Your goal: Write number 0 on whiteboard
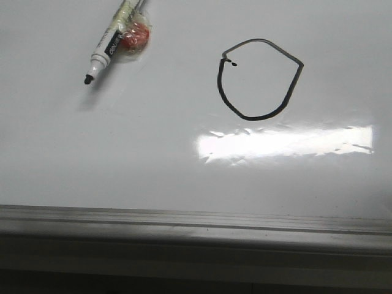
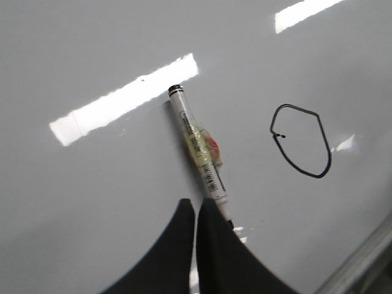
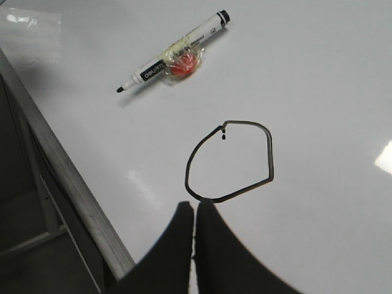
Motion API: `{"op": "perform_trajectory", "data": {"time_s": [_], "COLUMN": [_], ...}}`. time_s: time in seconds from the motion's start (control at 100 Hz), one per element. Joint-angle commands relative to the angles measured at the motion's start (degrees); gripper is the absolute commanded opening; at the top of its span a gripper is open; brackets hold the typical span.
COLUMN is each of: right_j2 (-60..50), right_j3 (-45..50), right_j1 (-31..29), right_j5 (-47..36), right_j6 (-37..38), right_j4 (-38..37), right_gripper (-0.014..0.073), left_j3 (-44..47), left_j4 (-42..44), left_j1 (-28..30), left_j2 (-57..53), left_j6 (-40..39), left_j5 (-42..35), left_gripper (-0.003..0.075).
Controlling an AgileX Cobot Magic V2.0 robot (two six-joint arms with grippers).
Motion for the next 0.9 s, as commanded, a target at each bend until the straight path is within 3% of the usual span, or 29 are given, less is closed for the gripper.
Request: {"op": "perform_trajectory", "data": {"time_s": [0.0,0.17,0.25,0.56,0.76,0.89], "right_j2": [0.01,0.01,0.01,0.01,0.01,0.01], "right_j3": [-1.53,-1.53,-1.53,-1.53,-1.53,-1.53], "right_j1": [-0.32,-0.32,-0.32,-0.32,-0.32,-0.32], "right_j5": [-3.07,-3.07,-3.07,-3.07,-3.07,-3.07], "right_j6": [0.13,0.13,0.13,0.13,0.13,0.13], "right_j4": [-2.56,-2.56,-2.56,-2.56,-2.56,-2.56], "right_gripper": [-0.0048,-0.0048,-0.0048,-0.0048,-0.0047,-0.0048], "left_j3": [0.88,13.96,20.37,36.88,40.09,40.15], "left_j4": [2.57,2.00,2.00,1.87,2.10,2.10], "left_j1": [0.74,6.94,9.68,22.11,25.03,25.16], "left_j2": [-0.04,-6.64,-10.86,-27.12,-31.78,-34.92], "left_j6": [-0.08,-0.62,-1.32,-7.07,-8.11,-8.11], "left_j5": [-10.26,-35.62,-40.76,-31.09,-22.87,-12.45], "left_gripper": [-0.0020,-0.0020,-0.0020,-0.0020,-0.0020,-0.0020]}}
